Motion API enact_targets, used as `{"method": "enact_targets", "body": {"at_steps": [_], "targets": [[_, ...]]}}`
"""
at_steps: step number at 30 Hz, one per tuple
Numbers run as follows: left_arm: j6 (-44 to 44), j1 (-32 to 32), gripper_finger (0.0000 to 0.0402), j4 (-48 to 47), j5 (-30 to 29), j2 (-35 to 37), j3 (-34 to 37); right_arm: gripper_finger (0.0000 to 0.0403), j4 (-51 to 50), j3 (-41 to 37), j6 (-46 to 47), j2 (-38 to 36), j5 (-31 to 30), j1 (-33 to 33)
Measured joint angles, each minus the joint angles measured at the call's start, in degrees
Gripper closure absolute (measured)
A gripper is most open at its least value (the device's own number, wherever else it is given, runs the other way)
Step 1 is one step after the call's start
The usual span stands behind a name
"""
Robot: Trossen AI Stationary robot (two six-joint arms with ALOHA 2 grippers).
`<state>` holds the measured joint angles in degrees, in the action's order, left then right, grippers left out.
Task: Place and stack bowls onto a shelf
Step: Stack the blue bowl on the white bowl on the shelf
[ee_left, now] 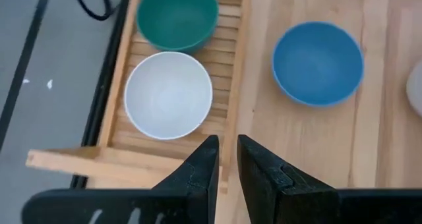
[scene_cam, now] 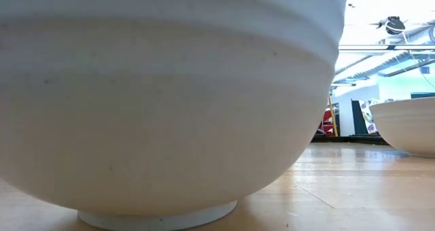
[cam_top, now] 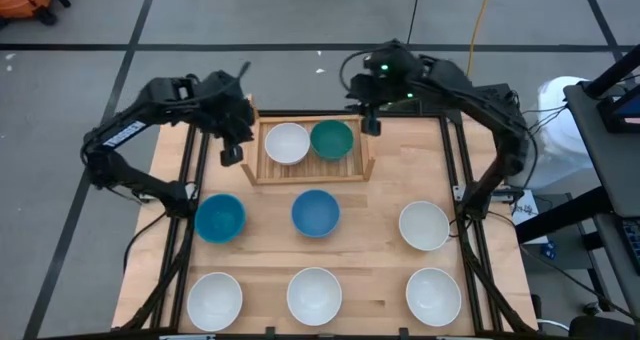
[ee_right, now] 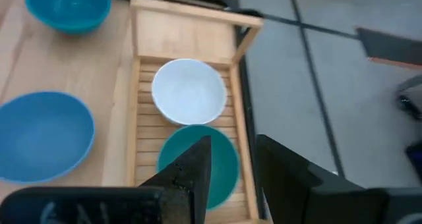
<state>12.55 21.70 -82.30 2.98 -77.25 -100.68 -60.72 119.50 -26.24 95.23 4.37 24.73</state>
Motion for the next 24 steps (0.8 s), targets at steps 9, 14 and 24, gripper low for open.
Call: {"method": "enact_targets", "body": {"at_steps": [9, 14, 24], "targets": [[5.00, -10.12, 0.0339, 0.36, 0.11, -7.57, 0.00, 0.0289, -1.29, 0.00, 0.07, -6.26, -7.49, 0.02], [6.46, -15.62, 0.0339, 0.79, 1.71, -11.30, 0.00, 0.0289, -2.51, 0.00, -0.45, -7.55, -10.77, 0.20], [8.77, -21.72, 0.0339, 2.07, 2.12, -16.72, 0.00, 0.0289, -5.46, 0.00, 1.63, -8.50, -11.97, 0.31]]}}
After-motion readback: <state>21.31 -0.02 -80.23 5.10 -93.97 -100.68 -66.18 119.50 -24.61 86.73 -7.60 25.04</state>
